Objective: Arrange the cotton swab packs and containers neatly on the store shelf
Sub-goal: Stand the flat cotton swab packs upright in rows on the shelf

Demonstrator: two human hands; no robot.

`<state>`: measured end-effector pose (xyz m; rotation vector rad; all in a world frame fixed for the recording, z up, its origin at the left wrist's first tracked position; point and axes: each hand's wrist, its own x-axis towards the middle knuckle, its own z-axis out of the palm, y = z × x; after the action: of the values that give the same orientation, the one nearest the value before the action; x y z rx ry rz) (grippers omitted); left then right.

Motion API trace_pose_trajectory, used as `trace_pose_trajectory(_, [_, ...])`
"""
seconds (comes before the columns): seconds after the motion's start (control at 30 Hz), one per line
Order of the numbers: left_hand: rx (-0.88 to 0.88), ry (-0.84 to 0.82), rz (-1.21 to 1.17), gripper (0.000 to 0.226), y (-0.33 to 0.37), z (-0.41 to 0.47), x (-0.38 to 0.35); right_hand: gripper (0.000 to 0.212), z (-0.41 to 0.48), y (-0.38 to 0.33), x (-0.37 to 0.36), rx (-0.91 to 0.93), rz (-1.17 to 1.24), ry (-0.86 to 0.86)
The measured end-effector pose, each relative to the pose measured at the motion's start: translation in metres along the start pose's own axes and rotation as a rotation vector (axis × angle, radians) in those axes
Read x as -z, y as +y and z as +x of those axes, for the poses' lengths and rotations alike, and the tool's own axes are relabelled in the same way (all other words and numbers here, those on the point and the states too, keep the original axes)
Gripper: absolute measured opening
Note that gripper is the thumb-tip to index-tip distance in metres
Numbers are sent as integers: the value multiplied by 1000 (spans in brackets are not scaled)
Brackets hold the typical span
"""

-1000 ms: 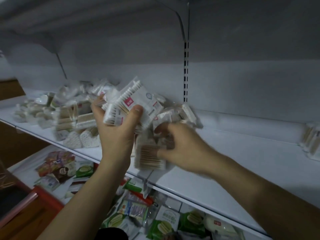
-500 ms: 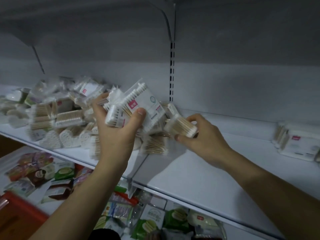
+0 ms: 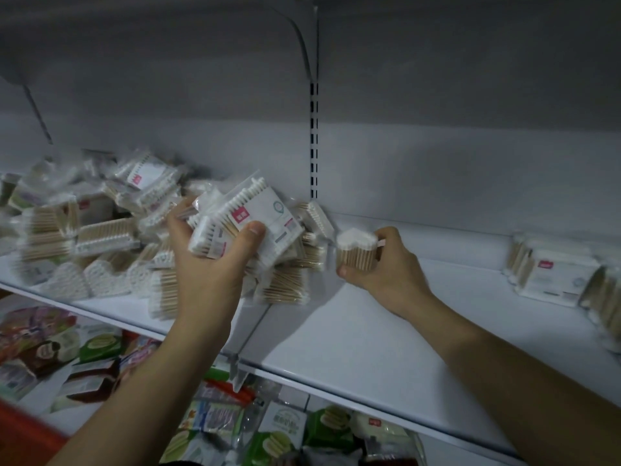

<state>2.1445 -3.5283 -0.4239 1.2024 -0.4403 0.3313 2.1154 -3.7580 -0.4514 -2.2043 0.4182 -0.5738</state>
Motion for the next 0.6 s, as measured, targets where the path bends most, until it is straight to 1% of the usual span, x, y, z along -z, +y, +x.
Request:
trace_pose_trajectory(0.03, [2, 0, -10, 66, 0, 0, 1, 81, -1, -4, 3, 42, 19, 51])
trace_pose_trajectory(0.07, [5, 3, -16, 65, 1, 0, 1, 80, 0, -11, 6, 116, 12, 134])
trace_pose_trajectory(0.1, [11, 6, -22, 65, 2, 1, 2, 73, 3, -20, 9, 205, -31, 211])
trace_pose_trajectory(0.13, [17, 6, -26, 66, 2, 1, 2, 64, 10, -31, 11, 283, -105, 240])
trace_pose_trajectory(0.17, [16, 4, -24, 65, 1, 2, 2, 58, 20, -45, 11, 331, -212, 201])
trace_pose_trajectory(0.2, [17, 8, -26, 63, 0, 1, 1, 57, 32, -58, 9, 346, -340, 111])
trace_pose_trajectory(0.27, [38, 15, -40, 66, 0, 0, -3, 62, 55, -80, -5, 303, -561, -72])
trace_pose_trajectory(0.3, [32, 13, -46, 69, 1, -1, -5, 61, 65, -84, -13, 285, -631, -116])
trace_pose_trajectory(0.37, [16, -6, -53, 73, -1, -2, -9, 46, 79, -85, -26, 269, -695, -103])
trace_pose_trajectory(0.43, [14, -27, -60, 66, -5, 2, -11, 31, 87, -82, -25, 252, -614, -6])
trace_pose_trajectory(0.5, [14, -59, -52, 71, -9, 4, -14, 26, 84, -84, -5, 219, -435, 83])
trace_pose_trajectory(0.53, [13, -74, -46, 72, -11, 4, -16, 22, 79, -86, 11, 205, -363, 100])
trace_pose_trajectory(0.6, [25, -94, -47, 72, -13, 3, -24, 14, 62, -85, 52, 181, -212, 79])
